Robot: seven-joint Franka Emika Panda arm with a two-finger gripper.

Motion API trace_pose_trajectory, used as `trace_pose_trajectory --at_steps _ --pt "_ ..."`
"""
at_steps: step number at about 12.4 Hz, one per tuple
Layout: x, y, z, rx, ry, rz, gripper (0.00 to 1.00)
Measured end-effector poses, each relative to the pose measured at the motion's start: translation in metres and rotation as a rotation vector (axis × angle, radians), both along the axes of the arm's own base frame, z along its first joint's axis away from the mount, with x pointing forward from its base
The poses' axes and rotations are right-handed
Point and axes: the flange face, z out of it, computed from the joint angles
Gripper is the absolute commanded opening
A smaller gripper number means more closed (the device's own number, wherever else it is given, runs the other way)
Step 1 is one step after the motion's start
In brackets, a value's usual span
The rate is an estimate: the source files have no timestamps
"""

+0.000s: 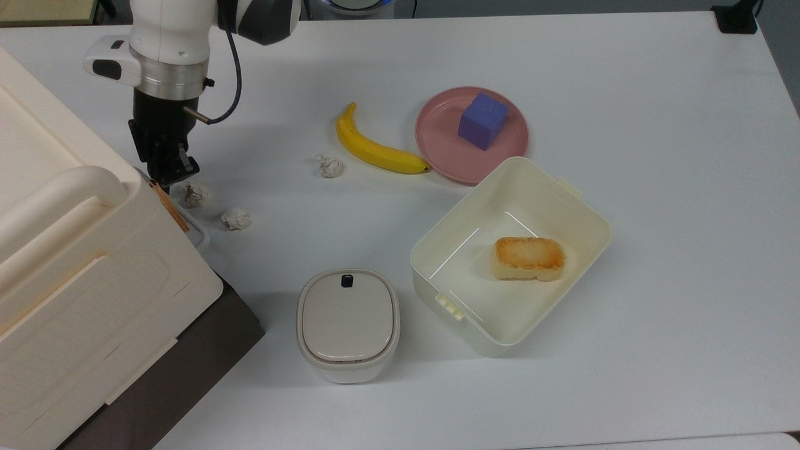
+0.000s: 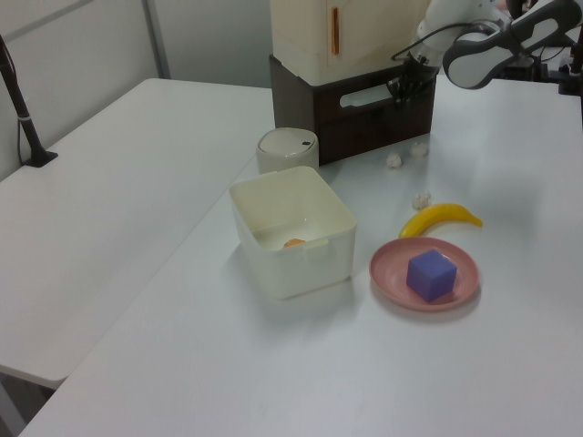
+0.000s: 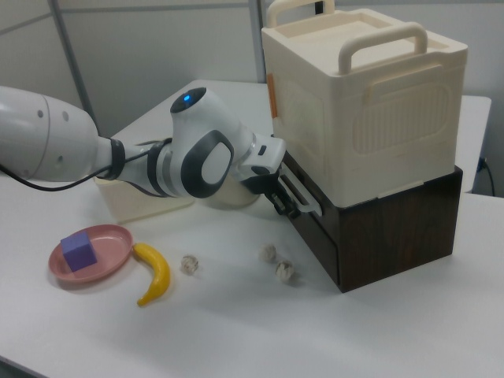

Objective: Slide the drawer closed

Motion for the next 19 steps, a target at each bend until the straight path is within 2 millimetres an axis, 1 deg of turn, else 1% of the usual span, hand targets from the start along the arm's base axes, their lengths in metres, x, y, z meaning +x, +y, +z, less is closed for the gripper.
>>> trace_pose_trajectory --at_steps 1,2,3,4,5,7,8,9,11,12,13,14,16,17,18,19 --pt "-0.002 0.0 0.008 -0.008 0.036 0.008 0.0" --pt "-0.005 0.003 0.02 -0.017 0.092 0.03 0.0" --pt "-0.01 0.013 0.038 -0.023 0.162 0.072 0.0" --pt "-0.016 0.027 0.057 -0.009 0.25 0.13 0.0" --pt "-0.022 0.042 0.078 0.045 0.331 0.198 0.0" --pt "-0.033 0.059 0.114 0.176 0.44 0.346 0.0" --pt "-0.037 0.069 0.127 0.205 0.465 0.403 0.0" --pt "-0.036 0.081 0.131 0.211 0.472 0.442 0.0" --pt "-0.029 0.13 0.136 0.197 0.478 0.546 0.0" --pt "-0.027 0.142 0.14 0.183 0.473 0.593 0.0" --pt "-0.025 0.155 0.151 0.16 0.46 0.657 0.0" --pt "-0.024 0.16 0.159 0.148 0.447 0.68 0.0" --pt "-0.025 0.165 0.186 0.142 0.394 0.696 0.0" --pt "-0.028 0.166 0.196 0.149 0.372 0.69 0.01" --pt "-0.031 0.166 0.204 0.163 0.351 0.678 0.19" --pt "-0.034 0.166 0.21 0.17 0.338 0.667 0.6"
